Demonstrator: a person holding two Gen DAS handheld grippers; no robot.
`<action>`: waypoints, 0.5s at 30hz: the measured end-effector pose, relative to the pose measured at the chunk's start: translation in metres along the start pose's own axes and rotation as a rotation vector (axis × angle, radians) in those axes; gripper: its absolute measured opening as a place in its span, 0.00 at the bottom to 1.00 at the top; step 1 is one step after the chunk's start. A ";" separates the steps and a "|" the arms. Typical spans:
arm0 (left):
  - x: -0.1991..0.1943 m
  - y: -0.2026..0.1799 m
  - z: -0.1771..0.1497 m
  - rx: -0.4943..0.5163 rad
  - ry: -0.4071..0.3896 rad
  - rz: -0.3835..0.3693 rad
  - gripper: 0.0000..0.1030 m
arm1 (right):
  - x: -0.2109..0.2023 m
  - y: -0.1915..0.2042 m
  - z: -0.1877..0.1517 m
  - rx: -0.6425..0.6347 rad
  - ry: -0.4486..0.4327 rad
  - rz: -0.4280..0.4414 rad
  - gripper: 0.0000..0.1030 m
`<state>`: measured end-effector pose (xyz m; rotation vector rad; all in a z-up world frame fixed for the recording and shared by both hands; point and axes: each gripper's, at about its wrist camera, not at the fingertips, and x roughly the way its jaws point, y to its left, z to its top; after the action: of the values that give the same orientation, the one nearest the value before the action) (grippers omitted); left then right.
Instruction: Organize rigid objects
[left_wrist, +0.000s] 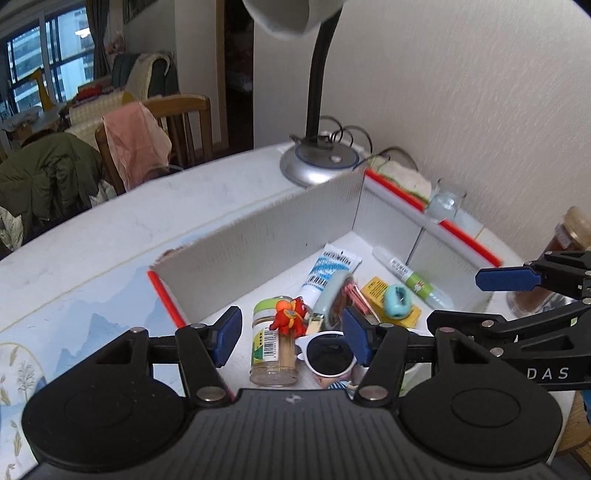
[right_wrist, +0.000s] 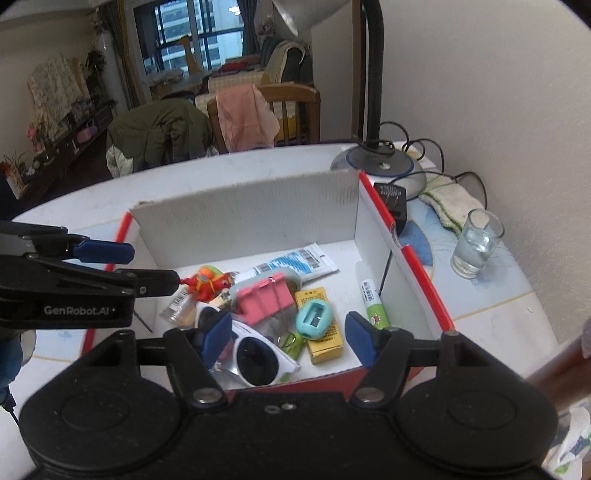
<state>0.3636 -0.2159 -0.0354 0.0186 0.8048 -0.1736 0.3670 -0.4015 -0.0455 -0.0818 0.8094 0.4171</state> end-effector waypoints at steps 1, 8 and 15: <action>-0.006 0.000 -0.001 0.001 -0.011 -0.005 0.57 | -0.005 0.002 0.000 0.003 -0.010 0.002 0.68; -0.047 0.001 -0.010 -0.002 -0.084 -0.021 0.69 | -0.041 0.014 -0.007 0.021 -0.074 0.016 0.73; -0.080 0.001 -0.027 0.006 -0.109 -0.025 0.78 | -0.069 0.026 -0.017 0.056 -0.129 0.018 0.82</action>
<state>0.2903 -0.2004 0.0033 0.0043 0.6956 -0.1988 0.3030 -0.4048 -0.0055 0.0044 0.6946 0.4120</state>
